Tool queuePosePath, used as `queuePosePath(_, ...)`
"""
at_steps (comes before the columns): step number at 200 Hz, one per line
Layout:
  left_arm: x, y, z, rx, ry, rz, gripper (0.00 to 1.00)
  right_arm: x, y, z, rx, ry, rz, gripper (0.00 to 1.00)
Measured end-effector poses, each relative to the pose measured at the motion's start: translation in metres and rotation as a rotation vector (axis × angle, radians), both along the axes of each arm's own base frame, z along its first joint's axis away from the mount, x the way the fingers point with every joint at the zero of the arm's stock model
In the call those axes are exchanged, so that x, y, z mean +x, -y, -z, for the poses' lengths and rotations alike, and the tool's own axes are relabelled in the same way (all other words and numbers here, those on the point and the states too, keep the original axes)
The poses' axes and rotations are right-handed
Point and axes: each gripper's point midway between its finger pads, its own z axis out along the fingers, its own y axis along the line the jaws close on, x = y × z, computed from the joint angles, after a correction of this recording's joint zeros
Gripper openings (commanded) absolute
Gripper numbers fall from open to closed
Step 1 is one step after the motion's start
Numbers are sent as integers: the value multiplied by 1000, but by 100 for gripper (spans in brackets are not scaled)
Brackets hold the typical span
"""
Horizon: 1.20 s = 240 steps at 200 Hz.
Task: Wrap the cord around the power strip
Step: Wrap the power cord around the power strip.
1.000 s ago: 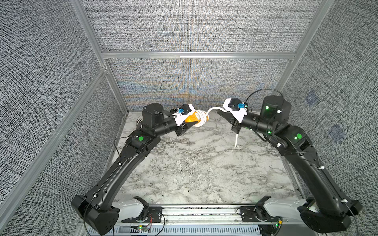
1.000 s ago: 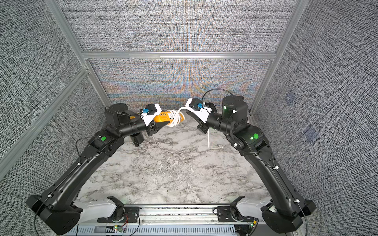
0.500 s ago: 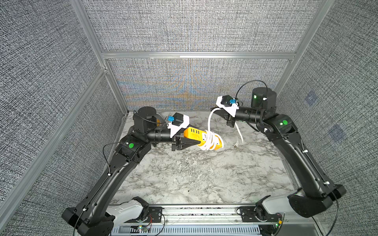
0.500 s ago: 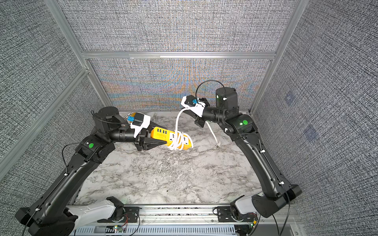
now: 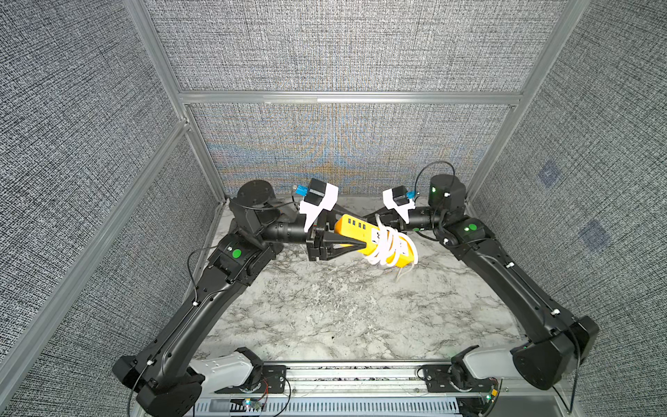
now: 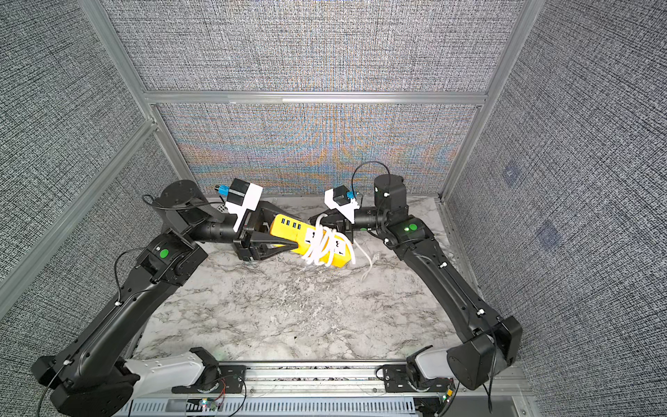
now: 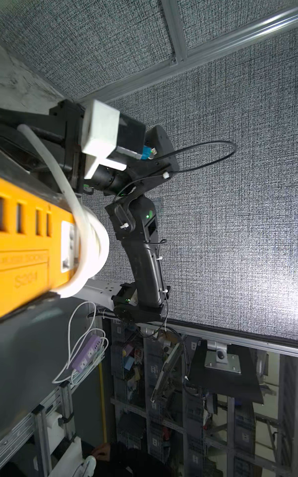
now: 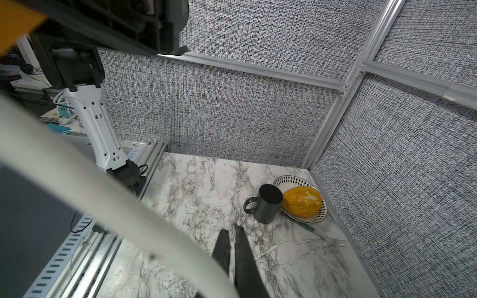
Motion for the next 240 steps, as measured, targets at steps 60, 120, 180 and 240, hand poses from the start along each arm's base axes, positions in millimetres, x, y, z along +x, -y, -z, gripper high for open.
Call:
queuePosePath(60,-17,-7,-46,-168,185,34,0,8,8,44,18,-170,88,26)
queuePosePath(120,2,-10,-70,-262,232,-117,0,7,11,52,41,-193,114,25)
queuePosePath(180,47,-19,-86,-371,237,-405,0,1,15,67,38,-241,130,23)
queuePosePath(240,98,-22,-87,-407,218,-642,0,-8,18,77,46,-276,134,0)
